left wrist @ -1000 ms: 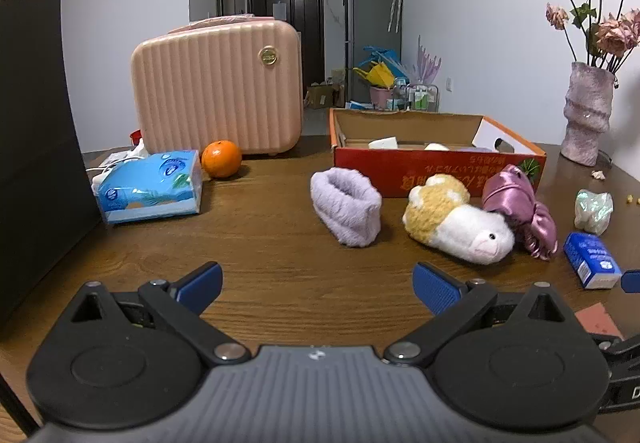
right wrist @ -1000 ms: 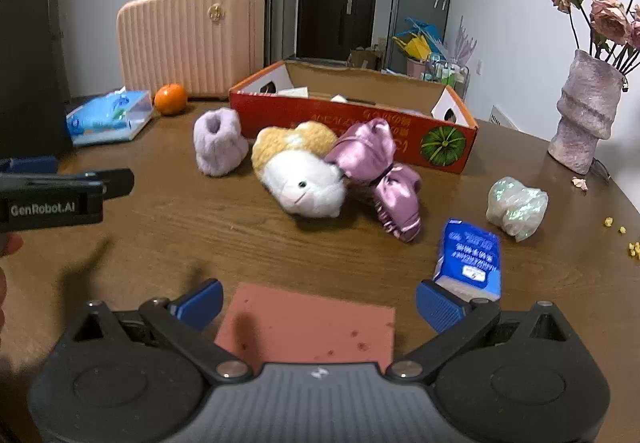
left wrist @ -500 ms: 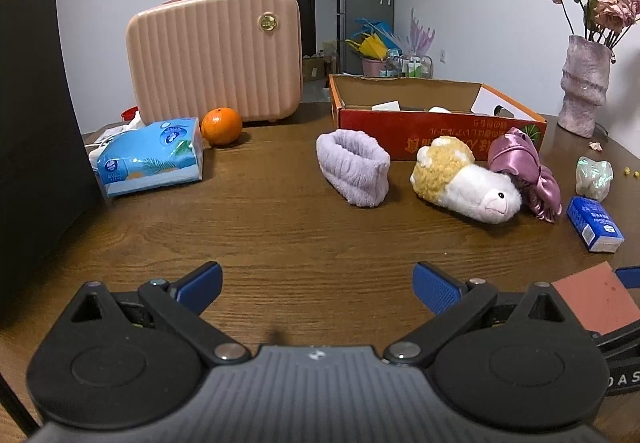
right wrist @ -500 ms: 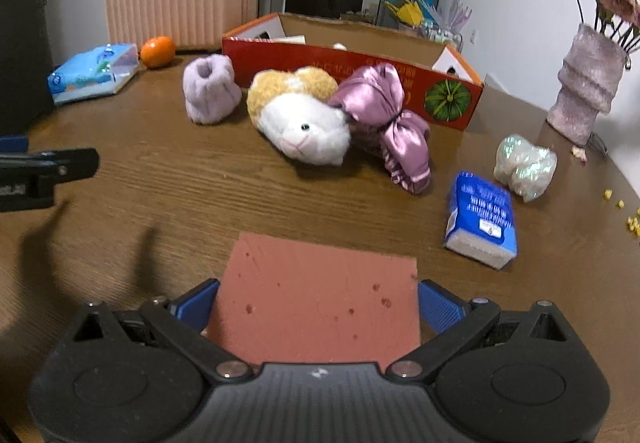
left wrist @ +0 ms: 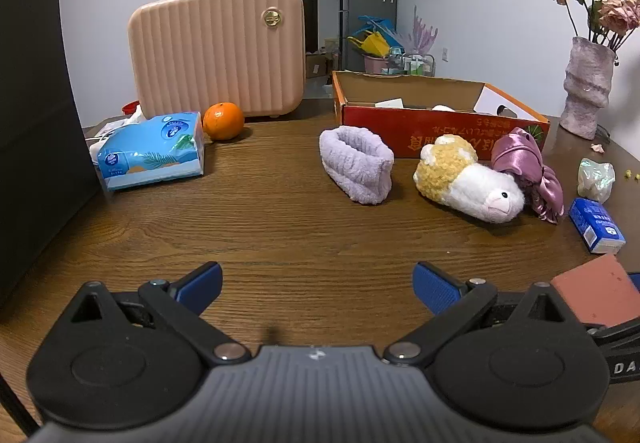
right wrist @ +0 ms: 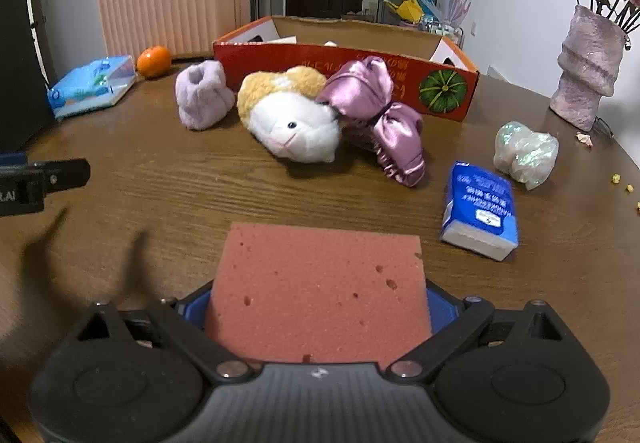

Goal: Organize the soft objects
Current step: 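Close the right gripper on the salmon-pink sponge and lift it, then grasp the white-and-yellow lamb plush with the left gripper while the right holds the sponge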

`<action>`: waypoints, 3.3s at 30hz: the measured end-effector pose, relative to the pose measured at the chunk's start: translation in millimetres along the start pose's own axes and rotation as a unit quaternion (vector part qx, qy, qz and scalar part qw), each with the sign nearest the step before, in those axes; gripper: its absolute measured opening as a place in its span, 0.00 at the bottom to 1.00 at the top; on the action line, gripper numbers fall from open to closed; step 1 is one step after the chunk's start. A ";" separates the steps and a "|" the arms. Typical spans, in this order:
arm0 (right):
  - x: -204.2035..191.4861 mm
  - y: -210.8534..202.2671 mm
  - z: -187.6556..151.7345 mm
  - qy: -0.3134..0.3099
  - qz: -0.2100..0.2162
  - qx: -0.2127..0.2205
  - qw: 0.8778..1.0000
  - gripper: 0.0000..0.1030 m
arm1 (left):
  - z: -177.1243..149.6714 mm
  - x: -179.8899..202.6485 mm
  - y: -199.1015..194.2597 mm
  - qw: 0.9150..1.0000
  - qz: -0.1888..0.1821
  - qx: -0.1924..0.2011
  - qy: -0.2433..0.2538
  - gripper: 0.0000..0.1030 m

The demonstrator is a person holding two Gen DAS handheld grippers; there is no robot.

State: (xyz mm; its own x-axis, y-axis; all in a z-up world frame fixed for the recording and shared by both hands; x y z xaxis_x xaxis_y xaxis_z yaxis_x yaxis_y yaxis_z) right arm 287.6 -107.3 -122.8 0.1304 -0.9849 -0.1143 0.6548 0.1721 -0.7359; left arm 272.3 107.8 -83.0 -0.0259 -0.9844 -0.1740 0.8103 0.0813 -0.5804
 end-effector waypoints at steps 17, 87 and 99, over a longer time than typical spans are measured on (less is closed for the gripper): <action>53.4 -13.0 24.8 0.021 0.004 0.039 0.999 0.95 | 18.2 31.2 7.1 1.000 0.000 -0.010 0.007 1.00; 134.6 10.2 78.0 0.058 0.009 0.148 0.987 0.95 | 69.7 107.5 51.3 0.998 0.009 0.053 0.013 0.52; 123.1 -4.9 74.3 0.062 0.031 0.169 0.983 0.95 | 75.7 103.2 6.7 0.993 0.007 0.113 0.012 0.52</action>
State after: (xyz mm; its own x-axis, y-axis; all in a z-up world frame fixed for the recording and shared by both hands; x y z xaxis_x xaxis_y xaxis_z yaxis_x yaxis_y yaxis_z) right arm 355.7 -227.7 -83.7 0.1001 -0.9636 -0.2479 0.8613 0.2087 -0.4633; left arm 319.4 -5.0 -44.7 -0.0254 -0.9793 -0.2006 0.9215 0.0548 -0.3845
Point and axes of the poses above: each gripper's, at about its wrist camera, not at the fingertips, and y roughly the way its jaws point, x to its right, z to its top, the point moved 8 cm from there along y, roughly the way its jaws point, and after that the axes turned 11 degrees about y, right-handed, at the moved point
